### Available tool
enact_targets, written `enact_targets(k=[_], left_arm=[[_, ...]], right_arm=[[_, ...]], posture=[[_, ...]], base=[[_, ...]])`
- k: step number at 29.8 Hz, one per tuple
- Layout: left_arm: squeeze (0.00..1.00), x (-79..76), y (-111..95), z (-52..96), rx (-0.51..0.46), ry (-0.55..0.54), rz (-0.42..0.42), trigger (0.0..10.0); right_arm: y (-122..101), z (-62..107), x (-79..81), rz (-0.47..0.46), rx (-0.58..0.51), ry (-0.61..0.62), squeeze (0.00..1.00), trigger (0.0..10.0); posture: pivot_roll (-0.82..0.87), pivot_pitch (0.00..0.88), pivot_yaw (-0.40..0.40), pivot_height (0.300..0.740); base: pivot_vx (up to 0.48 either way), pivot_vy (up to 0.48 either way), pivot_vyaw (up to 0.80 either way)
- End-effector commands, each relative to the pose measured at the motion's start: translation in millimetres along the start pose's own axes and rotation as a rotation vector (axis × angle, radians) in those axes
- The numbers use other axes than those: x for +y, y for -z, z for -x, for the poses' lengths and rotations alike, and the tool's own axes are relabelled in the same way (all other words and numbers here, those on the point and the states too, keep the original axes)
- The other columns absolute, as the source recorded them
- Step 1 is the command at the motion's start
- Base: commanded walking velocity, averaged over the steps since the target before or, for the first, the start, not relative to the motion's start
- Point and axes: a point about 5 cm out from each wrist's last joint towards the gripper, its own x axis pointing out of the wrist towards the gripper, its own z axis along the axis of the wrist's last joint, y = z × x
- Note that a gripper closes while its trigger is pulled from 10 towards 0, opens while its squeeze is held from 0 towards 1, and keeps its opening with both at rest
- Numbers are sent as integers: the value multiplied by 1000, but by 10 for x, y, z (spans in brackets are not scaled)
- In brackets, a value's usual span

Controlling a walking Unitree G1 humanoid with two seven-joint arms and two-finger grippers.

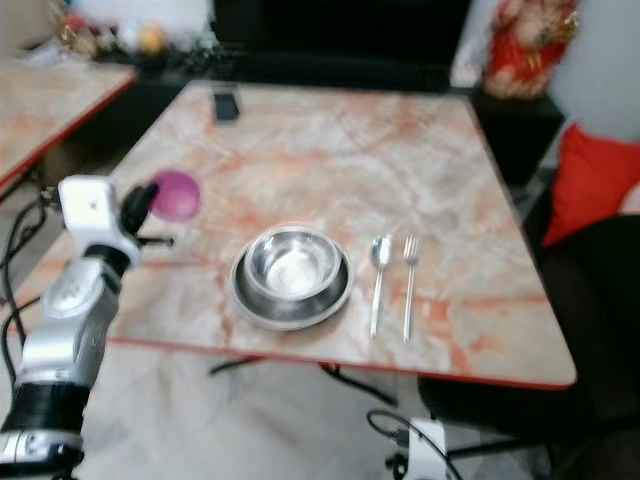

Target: Setting the table

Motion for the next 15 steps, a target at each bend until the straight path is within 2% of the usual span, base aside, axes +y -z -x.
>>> enact_targets(k=[1,4,6,8,10,11,13,15], left_arm=[[0,-63,-9,-14,1,32,6,10000],[0,-84,-13,-29,7,56,24,10000],[0,-101,-5,-46,33,66,86,10000],[0,-99,-4,-51,38,66,95,10000],[0,-71,-41,-81,54,58,186,10000],[0,-71,-41,-81,54,58,186,10000],[0,-45,-58,-110,82,52,287,10000],[0,15,-33,-135,134,18,328,10000]], right_arm=[[14,0,-40,2,8,14,0,10000],[10,1,15,4,8,9,0,10000],[12,6,67,5,8,3,0,10000],[12,6,68,5,8,2,0,10000],[15,5,44,5,7,5,0,10000],[15,5,44,5,7,5,0,10000],[9,3,23,4,4,8,0,10000],[-2,1,11,2,-1,9,0,10000]], posture=[[44,0,-17,740],[43,0,-16,740],[43,0,-15,740],[43,0,-15,740],[43,0,-15,740],[43,0,-15,740],[43,0,-15,740],[45,0,-15,740]], base=[[352,0,0],[312,0,0],[0,0,0],[0,0,0],[0,0,0],[0,0,0],[0,0,0],[0,0,0]])
